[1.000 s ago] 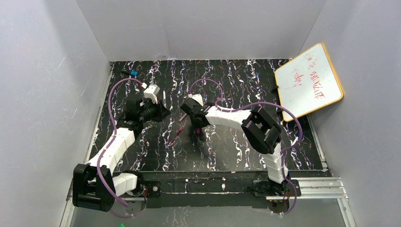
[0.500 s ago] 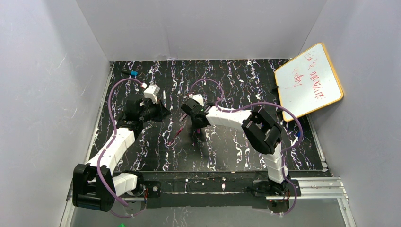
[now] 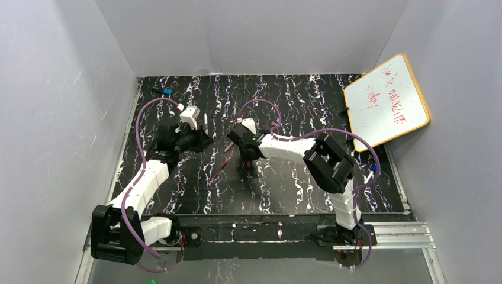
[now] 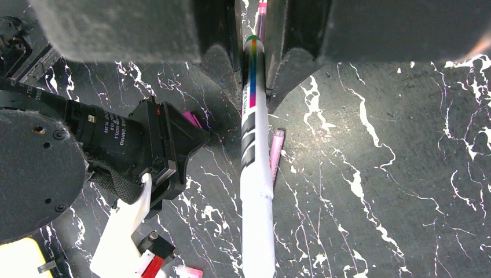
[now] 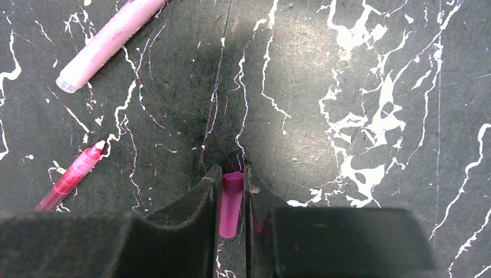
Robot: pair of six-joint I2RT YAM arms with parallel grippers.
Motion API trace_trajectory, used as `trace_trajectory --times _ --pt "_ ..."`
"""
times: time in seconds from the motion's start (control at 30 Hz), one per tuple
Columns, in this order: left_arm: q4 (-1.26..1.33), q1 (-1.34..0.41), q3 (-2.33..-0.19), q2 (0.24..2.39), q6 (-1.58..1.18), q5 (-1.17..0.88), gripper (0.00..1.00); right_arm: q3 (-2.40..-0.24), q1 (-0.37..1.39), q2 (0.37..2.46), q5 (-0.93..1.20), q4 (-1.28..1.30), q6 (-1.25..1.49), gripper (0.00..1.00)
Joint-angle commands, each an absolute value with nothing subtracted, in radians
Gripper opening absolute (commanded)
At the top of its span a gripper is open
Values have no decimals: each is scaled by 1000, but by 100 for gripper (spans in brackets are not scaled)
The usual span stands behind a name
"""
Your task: Insert the pens into the pen caps
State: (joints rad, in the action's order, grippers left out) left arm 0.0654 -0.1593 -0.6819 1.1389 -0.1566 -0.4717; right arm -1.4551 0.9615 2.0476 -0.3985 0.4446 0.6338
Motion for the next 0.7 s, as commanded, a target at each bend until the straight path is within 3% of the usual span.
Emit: trace_trajectory --times 0.0,0.67 --pt "50 -155 -706 1141 -147 -489 0 -1402 971 2053 -376 518 660 13" --pt "111 -155 -685 1191 -186 -654 0 -1362 972 1766 -566 279 557 14"
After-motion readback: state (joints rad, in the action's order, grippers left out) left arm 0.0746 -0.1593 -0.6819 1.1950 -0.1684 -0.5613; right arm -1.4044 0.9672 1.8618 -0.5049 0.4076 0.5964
